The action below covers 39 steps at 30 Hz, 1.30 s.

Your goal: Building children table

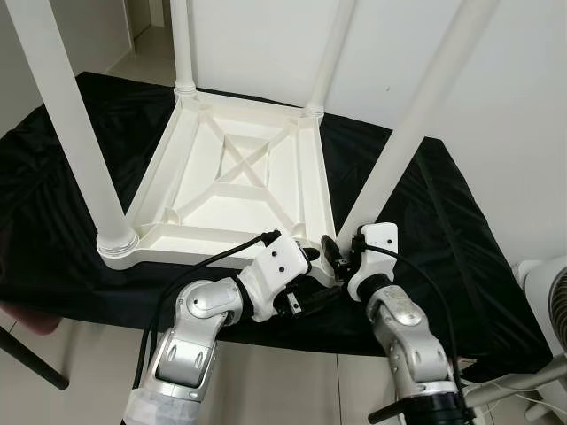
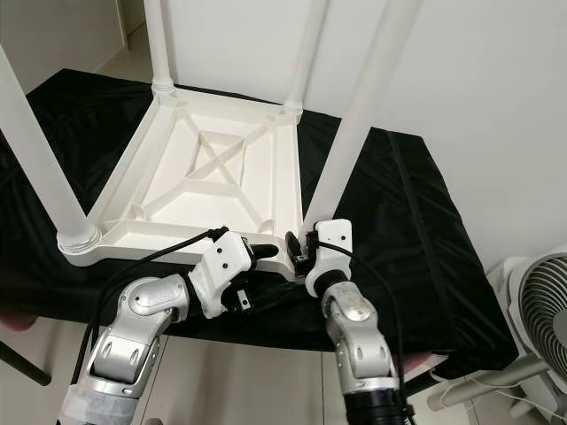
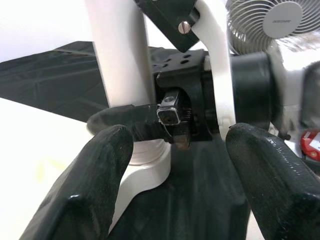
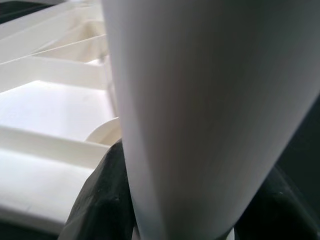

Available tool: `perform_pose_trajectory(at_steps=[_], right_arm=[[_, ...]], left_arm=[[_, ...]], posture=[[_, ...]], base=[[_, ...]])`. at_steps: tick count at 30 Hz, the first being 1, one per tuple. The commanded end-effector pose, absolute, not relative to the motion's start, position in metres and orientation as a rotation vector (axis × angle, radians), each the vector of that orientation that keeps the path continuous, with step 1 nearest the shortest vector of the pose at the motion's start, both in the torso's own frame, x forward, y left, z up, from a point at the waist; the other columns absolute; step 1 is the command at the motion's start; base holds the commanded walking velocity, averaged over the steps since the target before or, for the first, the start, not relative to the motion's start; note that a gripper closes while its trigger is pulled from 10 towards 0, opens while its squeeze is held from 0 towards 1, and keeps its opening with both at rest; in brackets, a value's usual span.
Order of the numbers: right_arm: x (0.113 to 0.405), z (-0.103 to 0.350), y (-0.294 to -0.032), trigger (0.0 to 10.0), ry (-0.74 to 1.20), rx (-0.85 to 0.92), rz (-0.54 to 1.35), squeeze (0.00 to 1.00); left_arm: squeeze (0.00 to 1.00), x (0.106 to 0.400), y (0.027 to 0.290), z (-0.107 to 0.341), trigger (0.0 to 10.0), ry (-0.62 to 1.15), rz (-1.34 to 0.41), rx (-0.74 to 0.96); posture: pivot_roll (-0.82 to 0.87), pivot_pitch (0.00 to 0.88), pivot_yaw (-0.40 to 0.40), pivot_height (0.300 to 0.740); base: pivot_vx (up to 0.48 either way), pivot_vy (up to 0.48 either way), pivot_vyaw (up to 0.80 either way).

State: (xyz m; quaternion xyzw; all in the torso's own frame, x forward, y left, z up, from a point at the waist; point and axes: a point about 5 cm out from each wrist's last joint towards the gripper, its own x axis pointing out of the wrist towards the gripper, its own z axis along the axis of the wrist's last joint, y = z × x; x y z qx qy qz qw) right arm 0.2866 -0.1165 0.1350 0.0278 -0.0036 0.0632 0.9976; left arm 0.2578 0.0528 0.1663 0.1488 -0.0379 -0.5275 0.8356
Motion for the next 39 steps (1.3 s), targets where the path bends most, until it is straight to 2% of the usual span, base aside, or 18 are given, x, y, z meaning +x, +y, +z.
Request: perform_pose_trajectory(at_steps=[1,6,11,12,18,19,27,29,31,34,39], right_arm=[[0.284,0.129,-0.125,10.0,0.024,0.039,0.028,0.00],[0.280,0.127,-0.117,10.0,0.042,0.061,-0.002,0.00],[0.280,0.129,-0.123,10.0,0.031,0.060,-0.002,0.00],[0.279,0.132,-0.124,10.0,0.020,0.058,0.012,1.00],[0.276,0.134,-0.129,10.0,0.011,0.067,0.086,1.00],[0.276,0.135,-0.130,10.0,0.006,0.057,0.114,0.00],[0.279,0.132,-0.140,10.0,0.015,0.048,0.253,0.00],[0.282,0.131,-0.144,10.0,0.017,0.016,0.356,0.00],[0.284,0.130,-0.144,10.0,0.016,0.004,0.465,0.00],[0.284,0.130,-0.144,10.0,0.015,0.006,0.486,0.00],[0.288,0.129,-0.134,10.0,0.030,-0.041,0.686,0.00]], left_arm=[[0.00,0.263,0.053,0.165,10.0,-0.097,-0.978,0.295],[0.00,0.262,0.053,0.165,10.0,-0.097,-0.975,0.295],[0.00,0.261,0.053,0.164,10.0,-0.094,-0.980,0.295],[0.00,0.261,0.052,0.164,10.0,-0.093,-0.983,0.294],[0.00,0.262,0.053,0.164,10.0,-0.092,-0.985,0.296],[0.00,0.262,0.054,0.164,10.0,-0.091,-0.986,0.296],[0.00,0.260,0.061,0.166,10.0,-0.089,-0.991,0.301],[0.00,0.258,0.065,0.170,10.0,-0.103,-1.017,0.285],[0.00,0.255,0.066,0.173,10.0,-0.109,-1.050,0.265],[0.00,0.255,0.066,0.174,10.0,-0.109,-1.057,0.262],[0.00,0.251,0.064,0.175,10.0,-0.115,-1.107,0.258]], posture=[[-0.02,0.015,-0.136,0.740],[-0.02,0.010,-0.137,0.740],[-0.03,0.011,-0.137,0.740],[-0.03,0.013,-0.135,0.740],[-0.04,0.018,-0.123,0.740],[-0.04,0.018,-0.122,0.740],[-0.05,0.020,-0.109,0.740],[-0.05,0.022,-0.091,0.740],[-0.05,0.023,-0.087,0.740],[-0.05,0.023,-0.087,0.740],[-0.05,0.026,-0.071,0.740]], base=[[0.000,0.000,0.00],[0.000,0.000,0.00],[0.000,0.000,0.00],[0.000,0.000,0.00],[0.000,0.000,0.00],[0.000,0.000,0.00],[0.000,0.000,0.00],[0.000,0.000,0.00],[0.000,0.000,0.00],[0.000,0.000,0.00],[0.000,0.000,0.00]])
